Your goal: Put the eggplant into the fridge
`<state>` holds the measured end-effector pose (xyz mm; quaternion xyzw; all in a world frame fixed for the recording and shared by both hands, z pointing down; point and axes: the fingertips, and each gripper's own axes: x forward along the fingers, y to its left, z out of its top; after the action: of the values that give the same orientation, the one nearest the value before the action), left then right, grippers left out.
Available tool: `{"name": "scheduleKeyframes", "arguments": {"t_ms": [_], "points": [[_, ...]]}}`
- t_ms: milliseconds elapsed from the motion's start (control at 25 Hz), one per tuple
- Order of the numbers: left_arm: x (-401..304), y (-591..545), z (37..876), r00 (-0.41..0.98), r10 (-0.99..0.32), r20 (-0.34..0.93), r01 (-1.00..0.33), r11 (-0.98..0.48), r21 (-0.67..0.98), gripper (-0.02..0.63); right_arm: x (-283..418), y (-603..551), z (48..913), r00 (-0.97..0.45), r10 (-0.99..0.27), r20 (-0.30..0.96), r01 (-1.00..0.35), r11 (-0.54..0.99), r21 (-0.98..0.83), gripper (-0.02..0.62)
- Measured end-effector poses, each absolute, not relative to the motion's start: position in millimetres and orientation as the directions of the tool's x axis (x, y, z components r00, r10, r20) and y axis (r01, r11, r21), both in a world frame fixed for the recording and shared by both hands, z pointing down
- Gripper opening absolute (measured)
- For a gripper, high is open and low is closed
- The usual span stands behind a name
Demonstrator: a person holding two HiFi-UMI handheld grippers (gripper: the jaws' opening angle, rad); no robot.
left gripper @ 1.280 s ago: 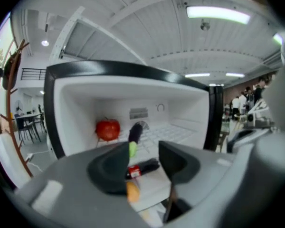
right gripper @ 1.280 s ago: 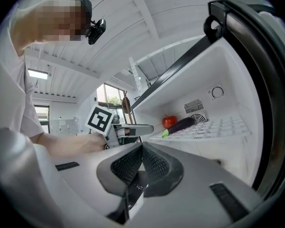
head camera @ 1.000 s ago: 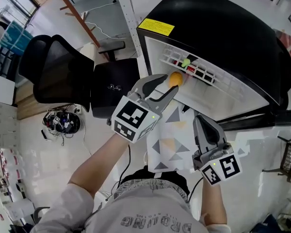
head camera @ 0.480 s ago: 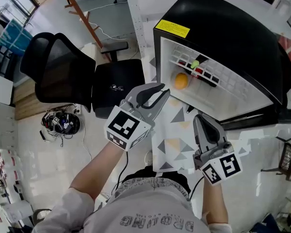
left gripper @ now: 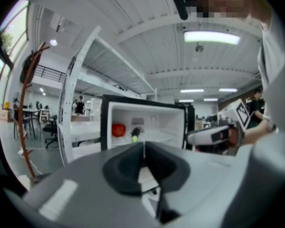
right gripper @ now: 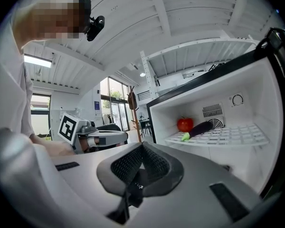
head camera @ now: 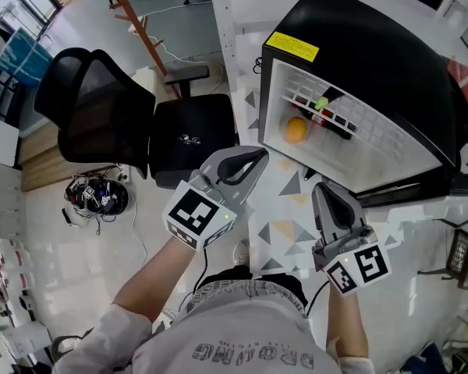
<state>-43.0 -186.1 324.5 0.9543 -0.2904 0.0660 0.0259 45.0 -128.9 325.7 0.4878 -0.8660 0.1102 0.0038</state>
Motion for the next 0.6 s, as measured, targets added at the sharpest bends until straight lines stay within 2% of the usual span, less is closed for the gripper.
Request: {"name": "scheduleKeyframes", "arguments": {"t_ms": [600], "points": [[-53, -155, 340, 0.827, -0.544, 0.141, -0.556, -0.828, 0.07, 0.006, 32, -123, 326, -0.546, -0.828, 0.129, -0.834, 0.522, -0.178, 0.002]]}}
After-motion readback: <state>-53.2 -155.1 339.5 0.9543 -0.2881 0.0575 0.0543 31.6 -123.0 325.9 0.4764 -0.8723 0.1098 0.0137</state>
